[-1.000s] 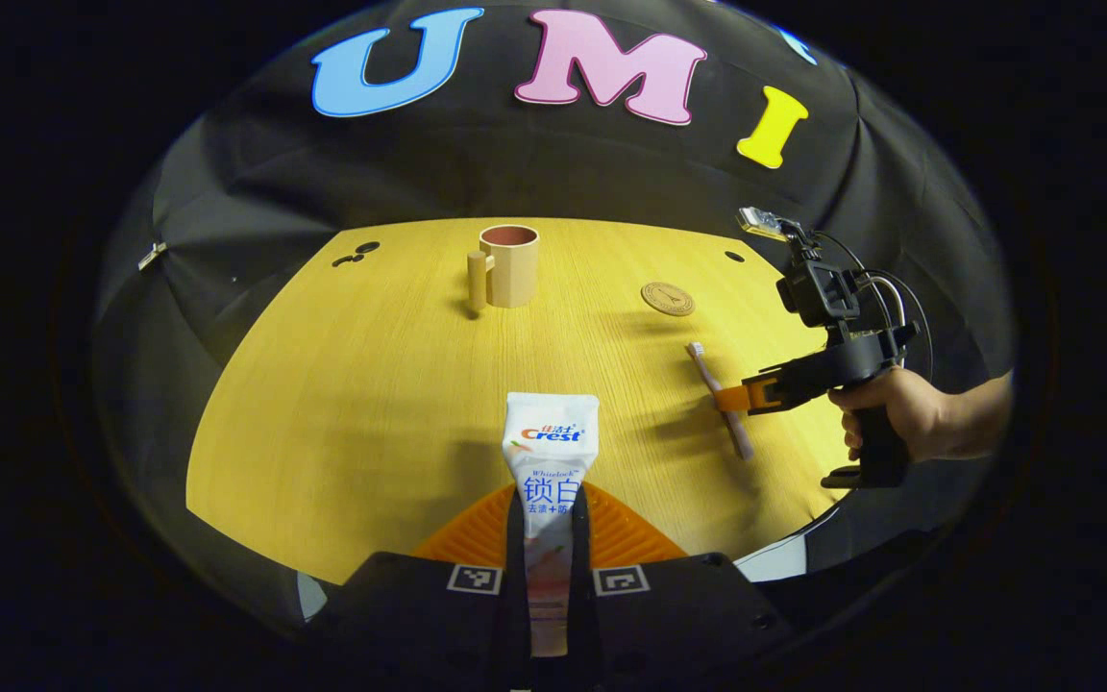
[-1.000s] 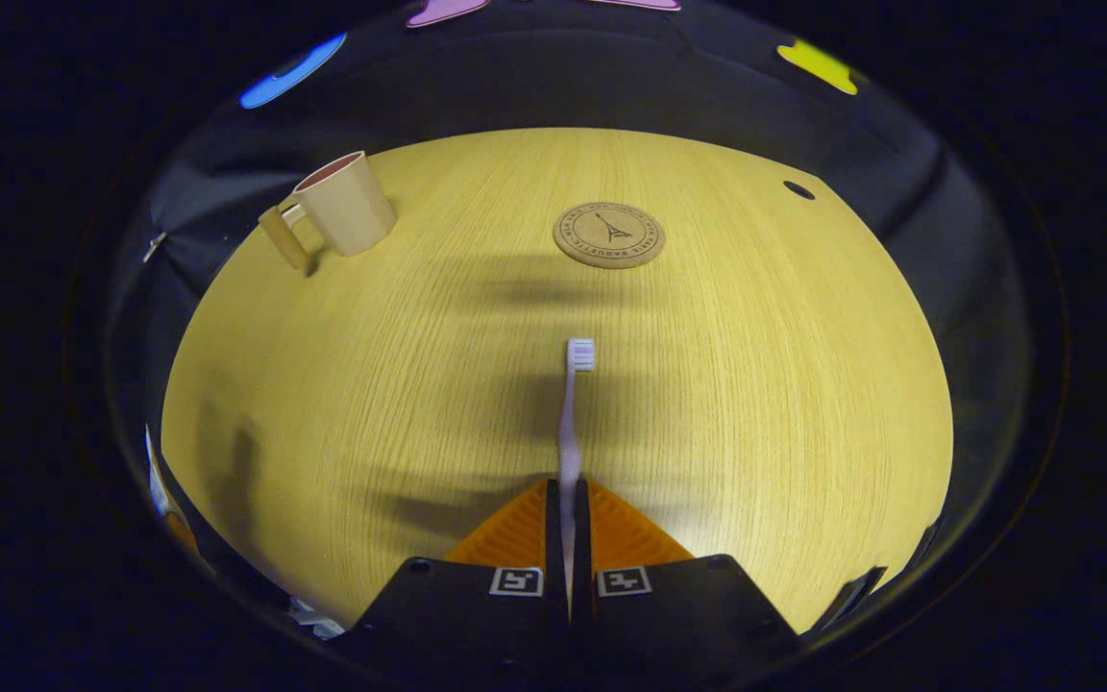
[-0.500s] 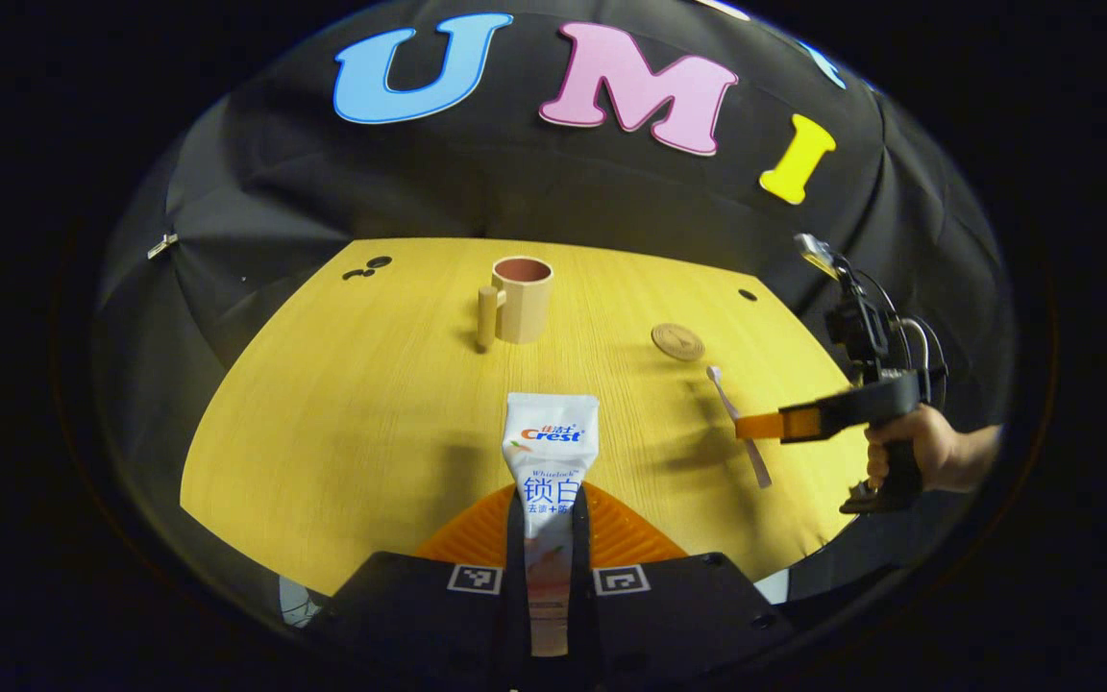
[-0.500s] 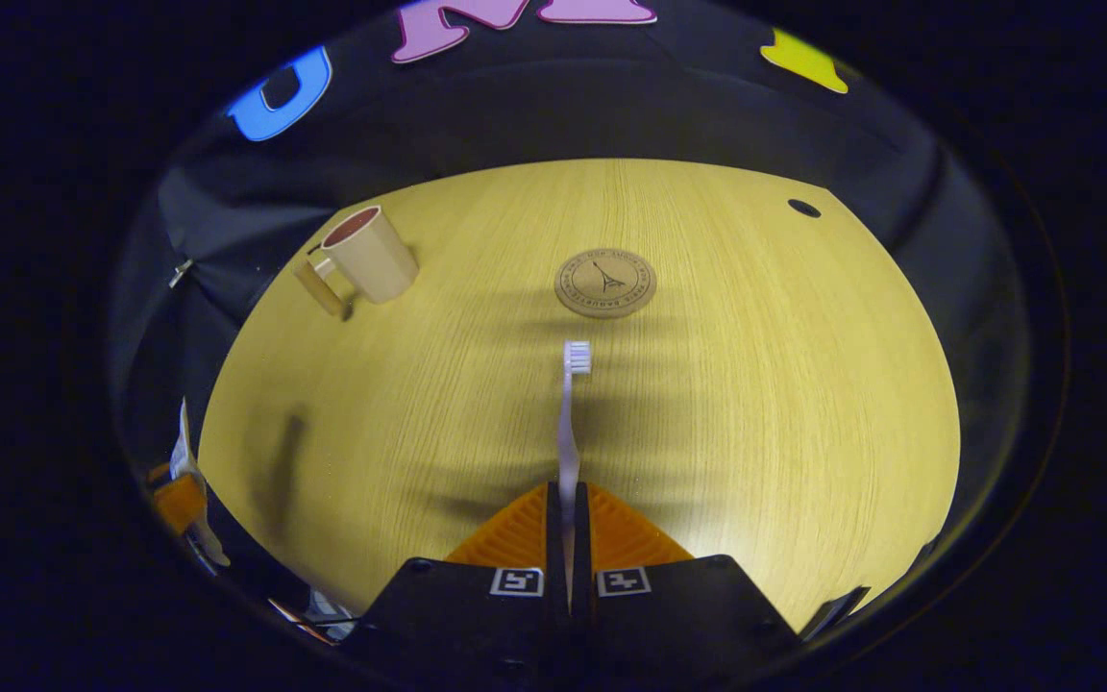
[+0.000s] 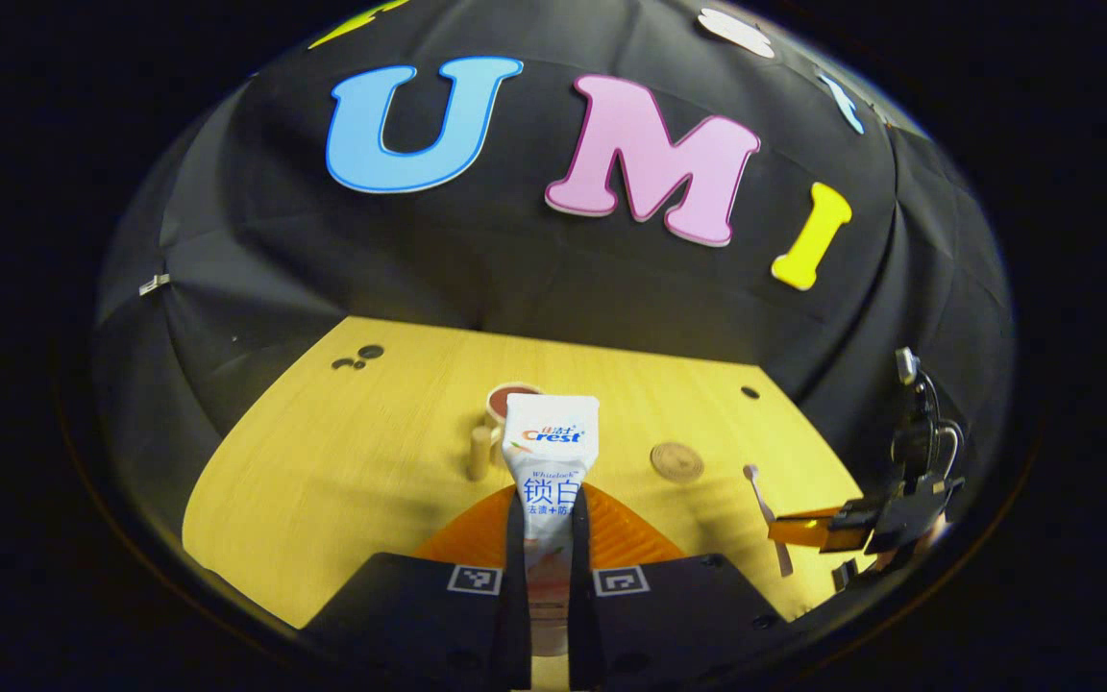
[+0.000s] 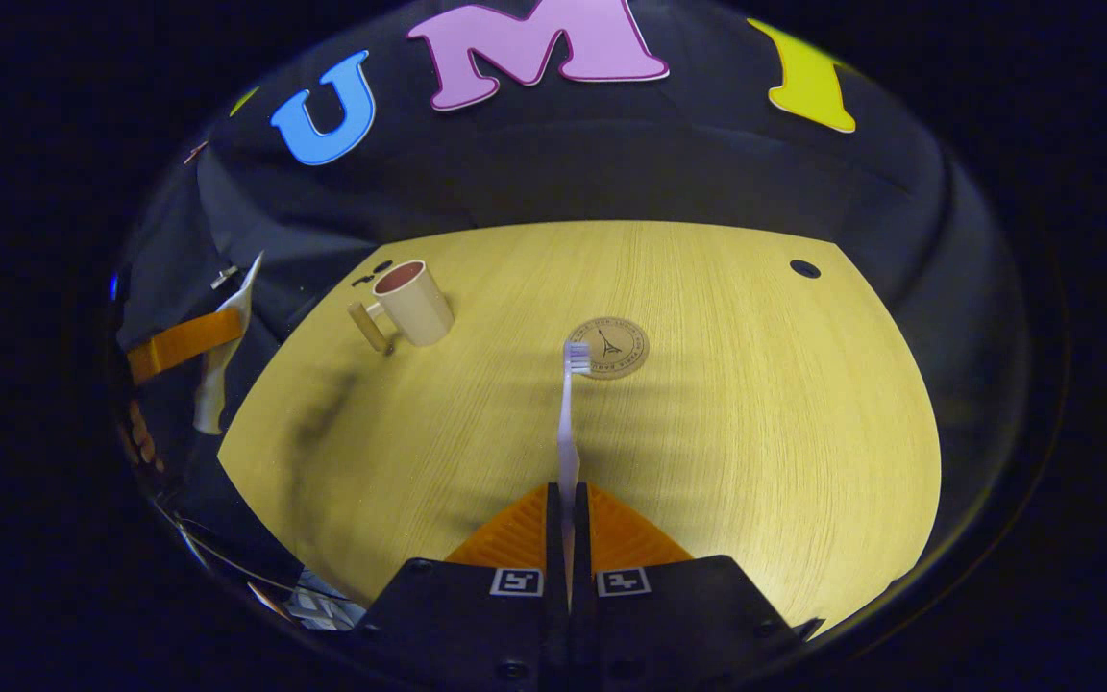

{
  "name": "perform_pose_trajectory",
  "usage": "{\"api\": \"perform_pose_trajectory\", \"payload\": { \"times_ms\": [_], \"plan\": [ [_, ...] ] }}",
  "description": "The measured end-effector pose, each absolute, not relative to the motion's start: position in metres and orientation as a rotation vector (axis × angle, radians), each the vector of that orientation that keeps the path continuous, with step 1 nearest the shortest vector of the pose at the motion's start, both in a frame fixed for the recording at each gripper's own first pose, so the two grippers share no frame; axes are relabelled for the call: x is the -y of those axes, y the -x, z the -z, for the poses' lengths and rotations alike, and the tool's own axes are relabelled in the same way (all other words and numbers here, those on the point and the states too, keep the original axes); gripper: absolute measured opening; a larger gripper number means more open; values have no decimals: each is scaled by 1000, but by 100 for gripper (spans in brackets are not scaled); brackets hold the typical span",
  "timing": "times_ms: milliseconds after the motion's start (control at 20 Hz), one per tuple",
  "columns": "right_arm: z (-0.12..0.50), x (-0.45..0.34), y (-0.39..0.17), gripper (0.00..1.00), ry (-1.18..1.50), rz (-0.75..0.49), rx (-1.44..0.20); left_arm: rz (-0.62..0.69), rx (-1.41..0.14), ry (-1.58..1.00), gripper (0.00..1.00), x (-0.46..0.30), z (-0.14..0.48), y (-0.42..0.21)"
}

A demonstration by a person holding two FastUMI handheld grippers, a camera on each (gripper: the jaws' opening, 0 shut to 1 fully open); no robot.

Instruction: Put the toothbrush and toothpaste on the desktop into the cup, then pick up the cup and place it on the coaster on the desktop.

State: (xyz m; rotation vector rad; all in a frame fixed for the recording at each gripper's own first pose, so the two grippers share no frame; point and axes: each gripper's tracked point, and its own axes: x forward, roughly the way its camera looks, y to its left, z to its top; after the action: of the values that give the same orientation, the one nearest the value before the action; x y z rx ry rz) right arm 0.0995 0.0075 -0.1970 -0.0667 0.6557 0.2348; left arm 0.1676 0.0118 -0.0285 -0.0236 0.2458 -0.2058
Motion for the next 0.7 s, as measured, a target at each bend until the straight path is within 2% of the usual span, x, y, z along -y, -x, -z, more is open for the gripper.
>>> {"api": "perform_pose_trajectory", "payload": {
  "times_ms": [100, 150, 200, 450, 700],
  "plan": [
    [187, -10, -98, 5, 24, -254, -652, 203, -181, 24, 20, -11, 6, -194],
    [182, -11, -99, 5, 3, -262, -644, 203, -152, 18, 15, -10, -5, -207],
    [176, -13, -102, 5, -12, -271, -630, 204, -127, 14, 20, -9, -13, -219],
    [156, -18, -112, 5, -19, -302, -568, 219, -16, 48, 20, 1, -47, -276],
    [144, -15, -125, 5, -56, -295, -544, 236, 71, 129, 20, 6, -54, -331]
  ]
}}
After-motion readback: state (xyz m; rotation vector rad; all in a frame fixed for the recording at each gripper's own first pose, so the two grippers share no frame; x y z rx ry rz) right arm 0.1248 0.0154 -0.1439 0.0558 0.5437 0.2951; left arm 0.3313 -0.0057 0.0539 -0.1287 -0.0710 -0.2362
